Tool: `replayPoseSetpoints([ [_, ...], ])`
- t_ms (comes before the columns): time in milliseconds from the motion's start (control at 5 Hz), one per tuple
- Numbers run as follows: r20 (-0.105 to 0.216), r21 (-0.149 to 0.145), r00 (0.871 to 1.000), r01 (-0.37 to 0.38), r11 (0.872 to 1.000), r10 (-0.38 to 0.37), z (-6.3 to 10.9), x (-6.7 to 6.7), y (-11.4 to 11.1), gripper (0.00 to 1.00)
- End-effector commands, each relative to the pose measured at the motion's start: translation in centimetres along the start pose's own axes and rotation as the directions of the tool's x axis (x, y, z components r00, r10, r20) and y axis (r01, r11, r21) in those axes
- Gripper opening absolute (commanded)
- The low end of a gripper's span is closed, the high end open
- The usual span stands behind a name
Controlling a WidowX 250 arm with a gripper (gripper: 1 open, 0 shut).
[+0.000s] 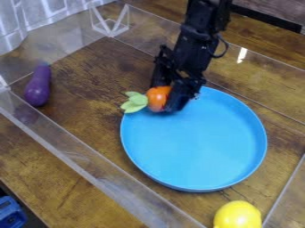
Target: Remove the carrot from the blue tray and put it on the table
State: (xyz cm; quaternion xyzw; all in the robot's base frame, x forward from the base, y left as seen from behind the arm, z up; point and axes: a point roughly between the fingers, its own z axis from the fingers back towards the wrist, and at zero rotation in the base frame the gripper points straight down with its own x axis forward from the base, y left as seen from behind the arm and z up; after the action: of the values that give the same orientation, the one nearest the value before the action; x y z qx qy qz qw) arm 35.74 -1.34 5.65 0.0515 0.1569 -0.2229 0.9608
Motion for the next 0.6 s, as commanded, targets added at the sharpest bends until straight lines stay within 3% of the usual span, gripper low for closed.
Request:
replayPoseSetpoints([
  [0, 0.097, 0.044, 0.995, -0.031, 0.999, 0.026, 4.1, -1.0, 1.4, 0.0],
  [400, 0.087, 0.087, 0.996, -0.031, 0.996, 0.024, 5.2, -2.5, 2.2, 0.0],
])
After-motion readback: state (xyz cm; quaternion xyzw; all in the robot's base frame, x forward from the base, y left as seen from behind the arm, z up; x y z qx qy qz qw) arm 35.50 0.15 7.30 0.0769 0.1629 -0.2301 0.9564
